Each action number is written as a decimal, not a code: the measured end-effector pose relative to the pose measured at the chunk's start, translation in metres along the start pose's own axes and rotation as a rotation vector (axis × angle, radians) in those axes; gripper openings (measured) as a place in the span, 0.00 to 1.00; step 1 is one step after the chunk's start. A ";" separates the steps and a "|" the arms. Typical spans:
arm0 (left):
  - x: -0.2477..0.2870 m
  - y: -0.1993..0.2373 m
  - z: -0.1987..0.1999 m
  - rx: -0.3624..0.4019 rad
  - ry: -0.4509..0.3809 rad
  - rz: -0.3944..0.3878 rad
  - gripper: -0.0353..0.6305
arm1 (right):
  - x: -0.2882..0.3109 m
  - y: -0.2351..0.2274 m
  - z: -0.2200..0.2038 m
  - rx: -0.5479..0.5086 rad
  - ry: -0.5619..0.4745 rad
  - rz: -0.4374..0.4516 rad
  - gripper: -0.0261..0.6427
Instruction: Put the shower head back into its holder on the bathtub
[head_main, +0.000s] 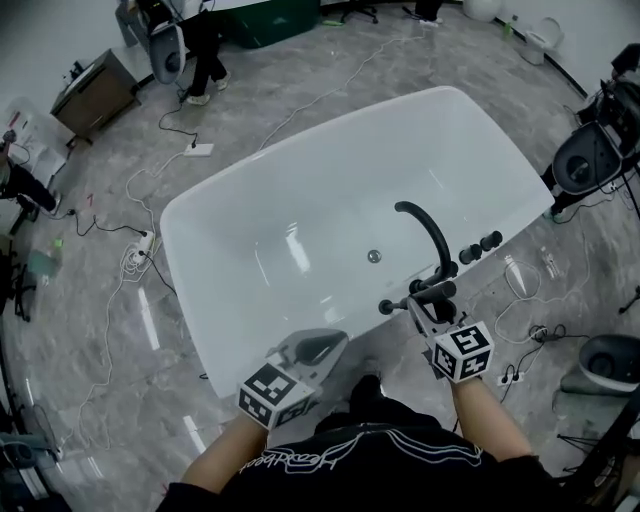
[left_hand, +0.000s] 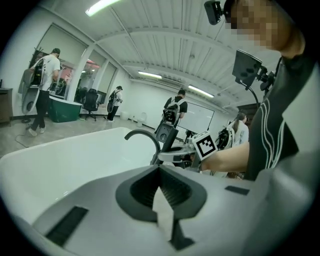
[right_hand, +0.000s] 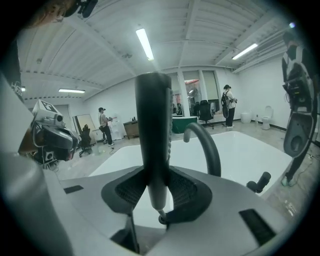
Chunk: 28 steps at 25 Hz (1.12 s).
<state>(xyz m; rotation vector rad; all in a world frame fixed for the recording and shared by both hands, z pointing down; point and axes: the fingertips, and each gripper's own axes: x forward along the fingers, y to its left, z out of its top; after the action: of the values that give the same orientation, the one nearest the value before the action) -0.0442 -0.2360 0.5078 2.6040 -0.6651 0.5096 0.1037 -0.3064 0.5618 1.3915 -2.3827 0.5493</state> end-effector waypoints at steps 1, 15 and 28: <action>-0.002 0.000 -0.001 0.005 0.004 0.004 0.06 | 0.005 0.000 -0.003 -0.005 0.005 0.001 0.24; -0.009 0.005 -0.021 -0.042 0.031 0.029 0.06 | 0.067 -0.011 -0.079 -0.034 0.139 -0.006 0.24; -0.021 0.019 -0.046 -0.079 0.053 0.061 0.06 | 0.102 -0.008 -0.141 -0.061 0.285 -0.011 0.24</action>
<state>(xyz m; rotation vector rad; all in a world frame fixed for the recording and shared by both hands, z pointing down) -0.0829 -0.2223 0.5432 2.4945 -0.7338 0.5575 0.0751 -0.3189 0.7333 1.2099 -2.1456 0.6216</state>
